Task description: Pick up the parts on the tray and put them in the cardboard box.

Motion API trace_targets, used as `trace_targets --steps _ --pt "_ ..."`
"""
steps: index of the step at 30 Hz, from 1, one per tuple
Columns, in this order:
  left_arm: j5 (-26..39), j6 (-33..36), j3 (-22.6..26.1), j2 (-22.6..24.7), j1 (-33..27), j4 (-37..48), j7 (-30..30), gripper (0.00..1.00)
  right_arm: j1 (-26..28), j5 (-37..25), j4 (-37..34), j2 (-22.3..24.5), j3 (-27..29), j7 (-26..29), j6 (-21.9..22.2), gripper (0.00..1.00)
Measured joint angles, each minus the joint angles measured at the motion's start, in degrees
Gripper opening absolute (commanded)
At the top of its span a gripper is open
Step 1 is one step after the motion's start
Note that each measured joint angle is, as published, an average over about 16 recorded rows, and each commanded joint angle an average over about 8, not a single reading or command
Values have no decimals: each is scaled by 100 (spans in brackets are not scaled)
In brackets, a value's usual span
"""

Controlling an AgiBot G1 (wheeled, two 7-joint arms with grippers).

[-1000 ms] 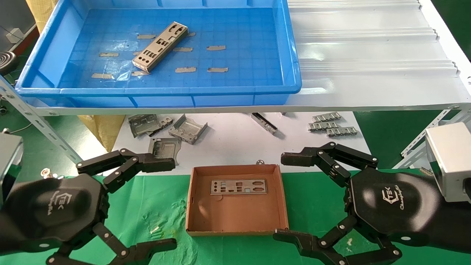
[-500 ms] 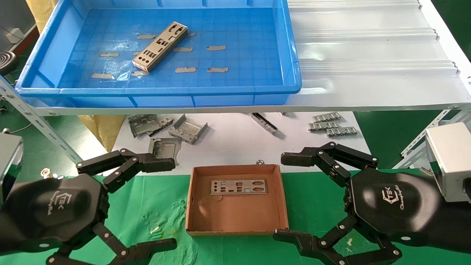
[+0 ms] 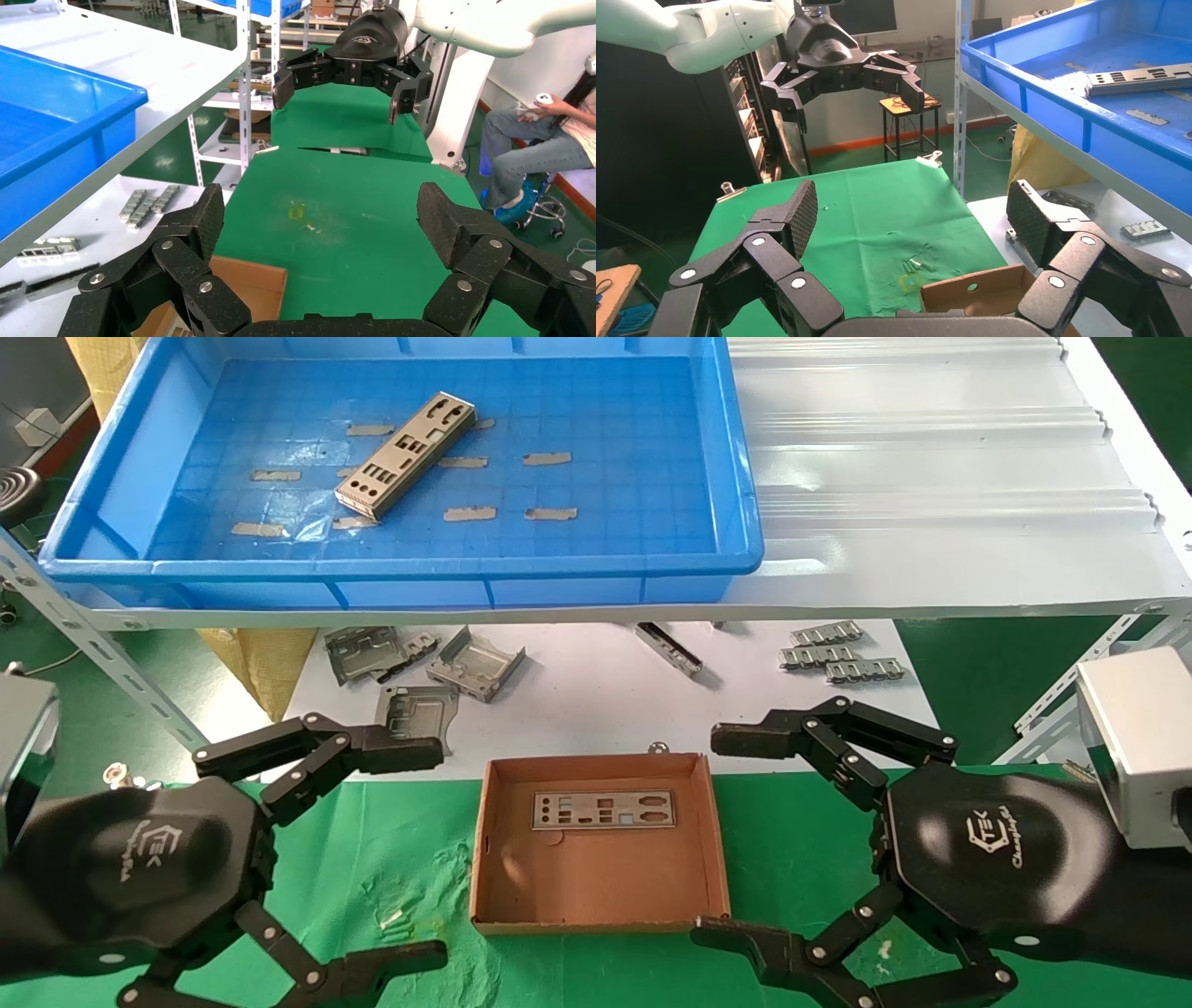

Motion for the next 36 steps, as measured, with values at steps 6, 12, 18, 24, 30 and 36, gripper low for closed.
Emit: trace_targets --steps 6,12,18,24,30,36 --pt "0 0 0 0 0 0 0 100 0 0 0 0 0 0 0 100" --pt "0 0 0 0 0 0 0 100 0 0 0 0 0 0 0 94" --pt "0 0 0 0 0 0 0 100 0 0 0 0 0 0 0 19" --pt "0 0 0 0 0 0 0 100 0 0 0 0 0 0 0 0" --pt "0 0 0 0 0 0 0 100 0 0 0 0 0 0 0 0" --pt "0 0 0 0 0 0 0 100 0 0 0 0 0 0 0 0"
